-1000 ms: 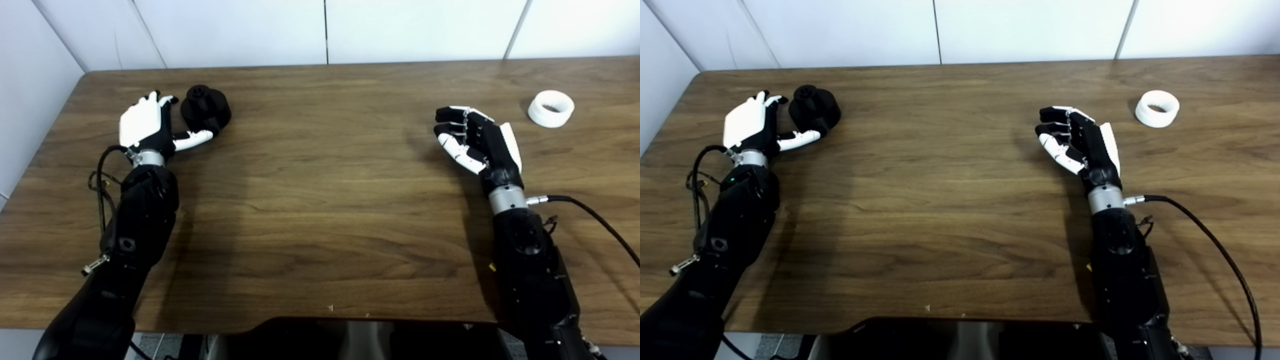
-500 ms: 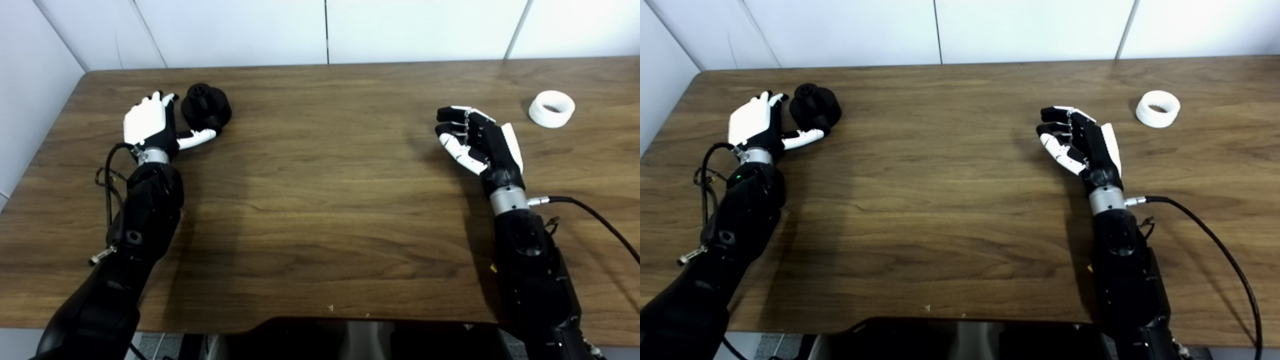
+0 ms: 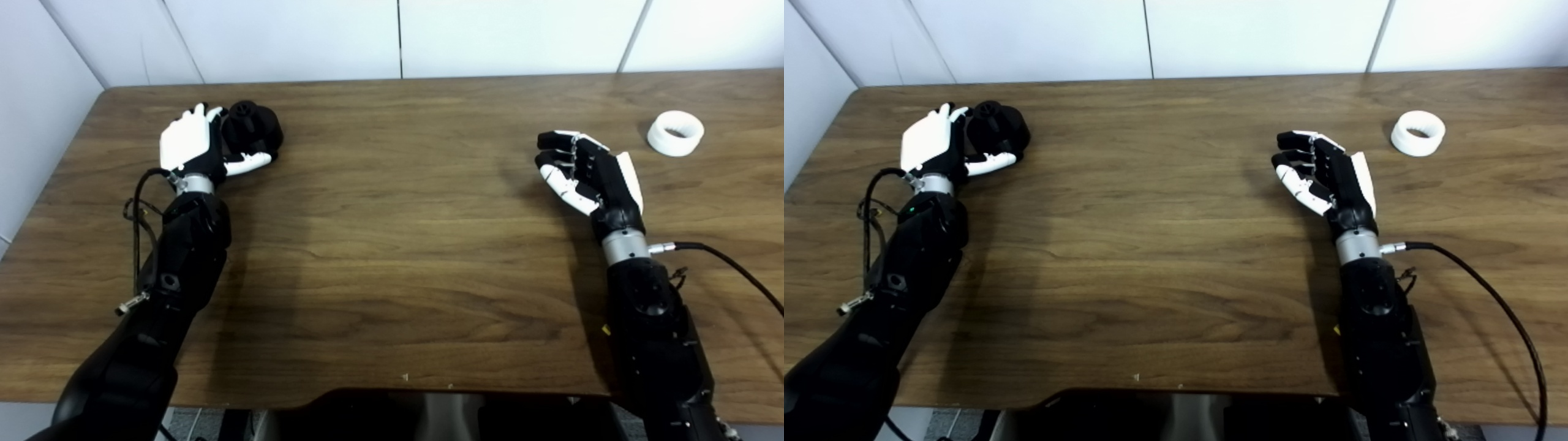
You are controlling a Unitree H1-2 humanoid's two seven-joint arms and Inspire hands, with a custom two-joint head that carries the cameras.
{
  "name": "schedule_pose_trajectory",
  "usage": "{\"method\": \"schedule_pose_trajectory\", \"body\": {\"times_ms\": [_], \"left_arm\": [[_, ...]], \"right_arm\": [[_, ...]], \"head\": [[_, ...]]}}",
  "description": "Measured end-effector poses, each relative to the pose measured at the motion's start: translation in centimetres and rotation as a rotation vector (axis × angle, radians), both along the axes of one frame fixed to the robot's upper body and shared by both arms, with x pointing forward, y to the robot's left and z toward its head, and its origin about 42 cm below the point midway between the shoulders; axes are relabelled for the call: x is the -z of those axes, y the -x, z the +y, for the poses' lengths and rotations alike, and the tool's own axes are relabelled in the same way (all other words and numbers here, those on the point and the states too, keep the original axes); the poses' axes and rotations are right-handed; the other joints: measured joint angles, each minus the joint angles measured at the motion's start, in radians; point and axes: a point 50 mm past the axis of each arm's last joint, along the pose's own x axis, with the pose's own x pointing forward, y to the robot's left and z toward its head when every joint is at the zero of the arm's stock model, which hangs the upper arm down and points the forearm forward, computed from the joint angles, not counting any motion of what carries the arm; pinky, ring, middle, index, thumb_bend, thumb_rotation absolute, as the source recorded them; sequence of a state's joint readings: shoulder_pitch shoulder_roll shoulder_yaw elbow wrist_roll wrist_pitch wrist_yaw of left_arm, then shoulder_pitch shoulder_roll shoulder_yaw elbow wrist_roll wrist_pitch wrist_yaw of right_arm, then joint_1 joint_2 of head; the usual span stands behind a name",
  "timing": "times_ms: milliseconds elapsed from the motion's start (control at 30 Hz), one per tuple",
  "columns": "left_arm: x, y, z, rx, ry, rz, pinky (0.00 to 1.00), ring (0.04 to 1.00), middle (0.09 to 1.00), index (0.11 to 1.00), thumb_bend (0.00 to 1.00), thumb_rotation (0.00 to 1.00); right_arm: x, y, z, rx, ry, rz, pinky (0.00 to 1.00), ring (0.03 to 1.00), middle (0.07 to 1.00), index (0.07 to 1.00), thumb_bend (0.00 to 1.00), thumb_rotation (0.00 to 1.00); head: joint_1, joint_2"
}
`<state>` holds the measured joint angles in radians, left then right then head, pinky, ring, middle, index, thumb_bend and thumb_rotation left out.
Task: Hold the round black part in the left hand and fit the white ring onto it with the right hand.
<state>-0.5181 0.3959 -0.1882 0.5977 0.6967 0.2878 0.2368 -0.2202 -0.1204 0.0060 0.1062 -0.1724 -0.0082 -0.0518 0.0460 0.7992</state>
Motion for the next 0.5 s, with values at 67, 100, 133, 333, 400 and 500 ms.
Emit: {"method": "schedule_pose_trajectory", "body": {"times_ms": [67,100,133,333,400,500], "left_arm": [[0.17,-0.08,-0.01,0.007,0.005,-0.002,1.0,1.0,1.0,0.872,1.0,0.56],[0.17,-0.11,-0.01,0.009,0.007,-0.005,1.0,1.0,1.0,0.875,1.0,0.57],[0.13,-0.15,-0.03,0.013,0.008,-0.008,1.0,1.0,1.0,0.877,1.0,0.58],[0.16,-0.23,-0.35,0.019,0.02,-0.011,1.0,1.0,1.0,0.882,1.0,0.59],[0.27,-0.24,-0.59,0.022,0.029,-0.008,1.0,1.0,1.0,0.884,1.0,0.59],[0.33,-0.25,-0.76,0.024,0.04,-0.008,1.0,1.0,1.0,0.837,1.0,0.52]], "right_arm": [[0.02,0.12,-0.12,0.004,-0.002,0.003,0.62,0.699,0.709,0.673,0.42,0.35],[0.03,0.15,-0.18,0.005,-0.004,0.005,0.62,0.701,0.712,0.674,0.42,0.35],[0.03,0.17,-0.23,0.006,-0.005,0.006,0.62,0.702,0.712,0.673,0.42,0.35],[0.0,0.19,-0.23,0.004,-0.007,0.015,0.62,0.7,0.71,0.672,0.41,0.34],[-0.01,0.19,-0.22,0.003,-0.006,0.015,0.61,0.689,0.703,0.669,0.4,0.34],[-0.03,0.19,-0.21,0.003,-0.005,0.014,0.61,0.687,0.698,0.663,0.41,0.34]], "head": [[0.0,0.0],[0.0,0.0],[0.0,0.0],[-0.005,0.002],[-0.006,0.002],[-0.006,0.003]]}}
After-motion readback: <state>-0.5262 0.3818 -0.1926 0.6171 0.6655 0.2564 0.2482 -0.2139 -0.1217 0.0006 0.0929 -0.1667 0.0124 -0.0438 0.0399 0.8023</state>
